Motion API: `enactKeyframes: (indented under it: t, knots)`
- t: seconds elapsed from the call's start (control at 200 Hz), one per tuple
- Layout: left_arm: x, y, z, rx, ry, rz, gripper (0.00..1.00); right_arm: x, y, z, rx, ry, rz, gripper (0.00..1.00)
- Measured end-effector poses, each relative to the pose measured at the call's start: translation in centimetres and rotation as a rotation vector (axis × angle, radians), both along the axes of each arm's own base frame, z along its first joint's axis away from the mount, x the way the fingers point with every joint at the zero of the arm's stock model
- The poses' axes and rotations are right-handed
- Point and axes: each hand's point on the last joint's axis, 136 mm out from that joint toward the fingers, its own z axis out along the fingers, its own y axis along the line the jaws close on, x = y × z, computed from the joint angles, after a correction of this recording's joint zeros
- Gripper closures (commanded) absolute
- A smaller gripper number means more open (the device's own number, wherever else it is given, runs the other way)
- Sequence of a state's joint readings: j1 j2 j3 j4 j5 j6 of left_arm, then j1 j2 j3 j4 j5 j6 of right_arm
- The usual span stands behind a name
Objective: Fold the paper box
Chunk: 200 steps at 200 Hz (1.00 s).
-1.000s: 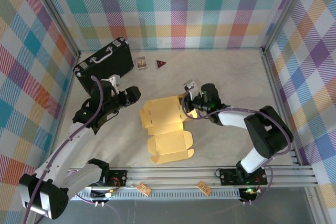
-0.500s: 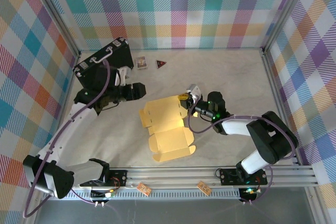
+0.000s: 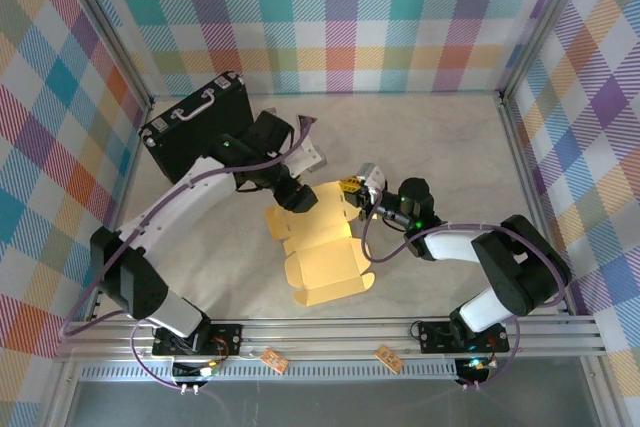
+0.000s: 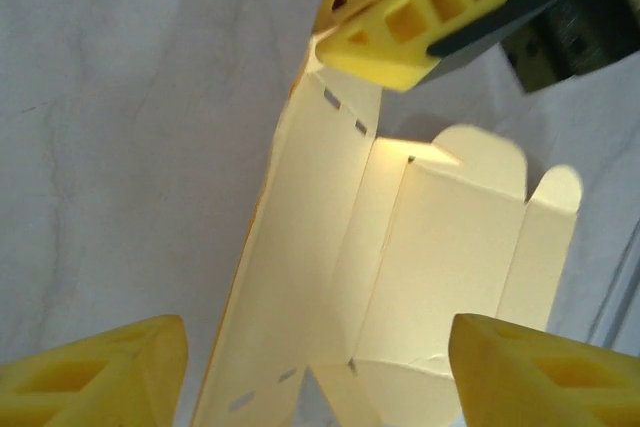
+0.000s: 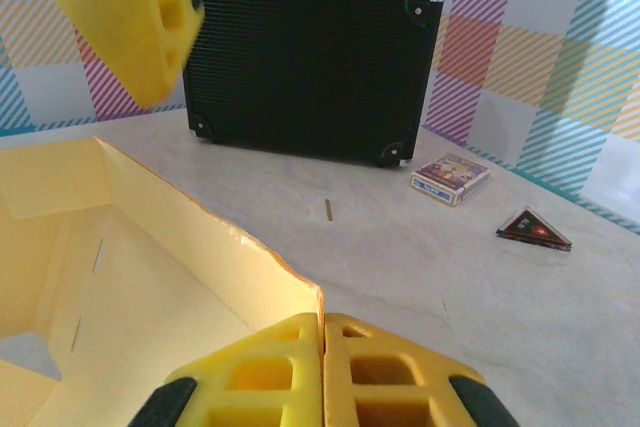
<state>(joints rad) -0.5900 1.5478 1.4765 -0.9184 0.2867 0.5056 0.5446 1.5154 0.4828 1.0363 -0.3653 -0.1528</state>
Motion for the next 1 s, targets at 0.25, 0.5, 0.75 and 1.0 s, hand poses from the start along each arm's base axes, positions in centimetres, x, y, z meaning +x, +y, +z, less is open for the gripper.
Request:
enactKeyframes:
  t: [0.25,0.5,0.75,1.0]
  knots:
    - [1.4,0.3,-1.9,0.140,-0.062,-0.081,0.41,-0.3,0.0,-0.1,-0.006,-0.019,0.013,0.95]
    - [2.3,-0.2,-3.3,0.173,-0.084,-0.130,0.59,-0.4,0.0,0.0,-0.007,-0.023,0.016,0.95]
    - [2.2,-1.0,-4.3,0.185,-0.085,-0.184,0.87,-0.4,0.0,0.0,-0.008,-0.026,0.016,0.94]
    - [1.7,-1.6,-5.0,0.200,-0.146,-0.217,1.00,-0.5,-0.1,-0.6,-0.018,-0.010,0.013,0.91]
